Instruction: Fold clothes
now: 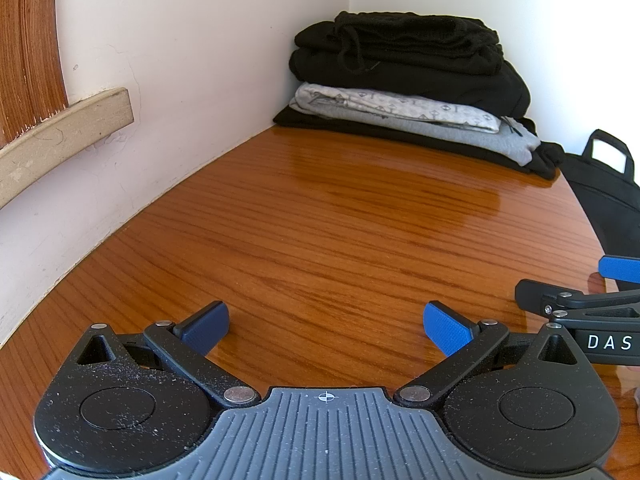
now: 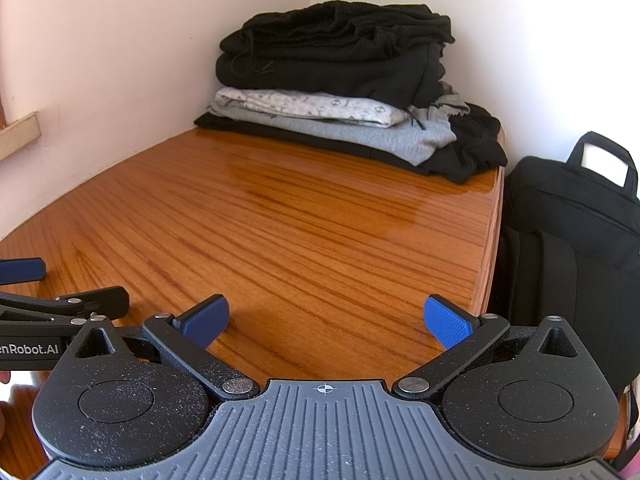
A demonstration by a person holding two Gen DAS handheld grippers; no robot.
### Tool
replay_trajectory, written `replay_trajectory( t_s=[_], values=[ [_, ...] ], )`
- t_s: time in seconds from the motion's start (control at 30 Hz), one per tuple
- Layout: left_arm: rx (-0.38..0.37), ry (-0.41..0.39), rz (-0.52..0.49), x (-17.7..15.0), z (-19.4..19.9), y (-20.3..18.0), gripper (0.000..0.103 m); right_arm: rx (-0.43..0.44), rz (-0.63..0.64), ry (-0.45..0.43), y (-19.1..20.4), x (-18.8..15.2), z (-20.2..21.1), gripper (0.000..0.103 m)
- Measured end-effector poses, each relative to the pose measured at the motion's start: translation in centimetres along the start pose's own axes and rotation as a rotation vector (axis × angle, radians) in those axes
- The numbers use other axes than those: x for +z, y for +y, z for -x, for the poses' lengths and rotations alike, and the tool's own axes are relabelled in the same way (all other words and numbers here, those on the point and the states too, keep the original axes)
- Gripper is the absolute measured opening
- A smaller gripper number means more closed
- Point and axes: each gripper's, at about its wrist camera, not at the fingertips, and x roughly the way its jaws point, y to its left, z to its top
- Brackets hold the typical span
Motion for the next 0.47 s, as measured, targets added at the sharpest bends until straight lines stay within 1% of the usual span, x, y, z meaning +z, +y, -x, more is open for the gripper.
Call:
replay_trajectory(
  t_s=[0.47],
  values=[
    [0.000,0.000,-0.005,-0.03,-0.01,-0.01,0.103,-0.002,-0.002,0.000,0.01,0.00,0.04,0.103]
  ],
)
